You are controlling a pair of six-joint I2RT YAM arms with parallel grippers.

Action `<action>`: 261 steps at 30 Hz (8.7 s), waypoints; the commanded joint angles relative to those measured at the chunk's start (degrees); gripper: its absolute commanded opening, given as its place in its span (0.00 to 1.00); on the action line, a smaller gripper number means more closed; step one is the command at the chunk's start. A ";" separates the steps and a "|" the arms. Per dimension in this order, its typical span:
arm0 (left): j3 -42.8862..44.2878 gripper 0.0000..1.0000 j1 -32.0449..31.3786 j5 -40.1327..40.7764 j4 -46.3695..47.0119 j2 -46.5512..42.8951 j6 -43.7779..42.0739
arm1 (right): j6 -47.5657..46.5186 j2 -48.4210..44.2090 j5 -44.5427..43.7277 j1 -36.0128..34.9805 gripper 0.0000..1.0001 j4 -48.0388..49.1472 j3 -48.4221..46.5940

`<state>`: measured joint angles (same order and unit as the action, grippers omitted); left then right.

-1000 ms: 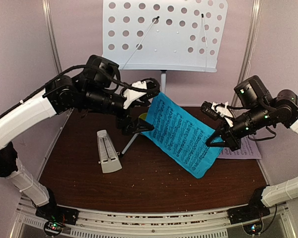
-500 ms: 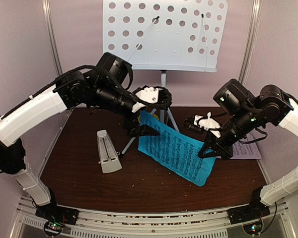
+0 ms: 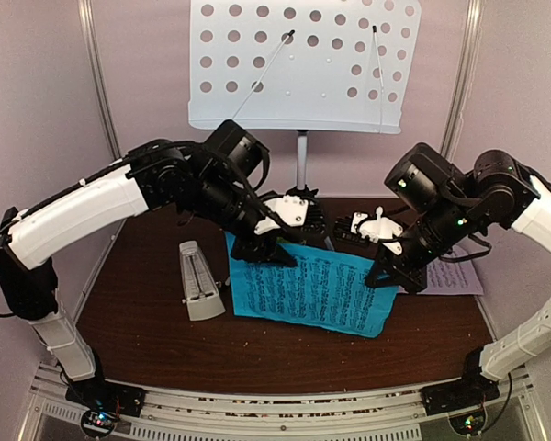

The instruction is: Set up the instrument practice props

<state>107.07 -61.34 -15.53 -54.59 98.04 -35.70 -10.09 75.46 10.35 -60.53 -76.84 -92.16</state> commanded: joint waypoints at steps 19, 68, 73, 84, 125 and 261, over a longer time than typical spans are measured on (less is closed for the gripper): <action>-4.84 0.00 2.31 -8.61 14.62 -8.56 15.59 | 6.97 -22.53 -10.71 3.49 1.00 26.39 11.81; -15.11 0.00 11.77 -27.48 63.30 -8.47 61.06 | 9.66 -33.09 -13.41 3.96 0.64 77.23 32.17; -15.27 0.00 11.70 -28.25 62.42 -8.57 59.42 | 14.05 -31.74 -16.35 4.01 0.41 77.99 32.24; -15.02 0.00 10.98 -27.09 64.74 -9.40 57.78 | 23.17 -29.80 -14.19 4.04 0.22 80.87 32.73; 25.37 0.49 -1.64 53.22 52.98 8.86 -6.23 | 4.06 -9.53 -18.11 13.88 0.00 66.15 -7.27; -3.90 0.08 4.72 23.06 76.35 -3.10 -5.79 | -13.82 24.04 3.98 10.69 0.70 77.25 -38.19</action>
<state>103.70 -56.97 8.93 21.71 96.60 -42.04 -25.08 99.79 14.94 -49.43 -1.45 -129.10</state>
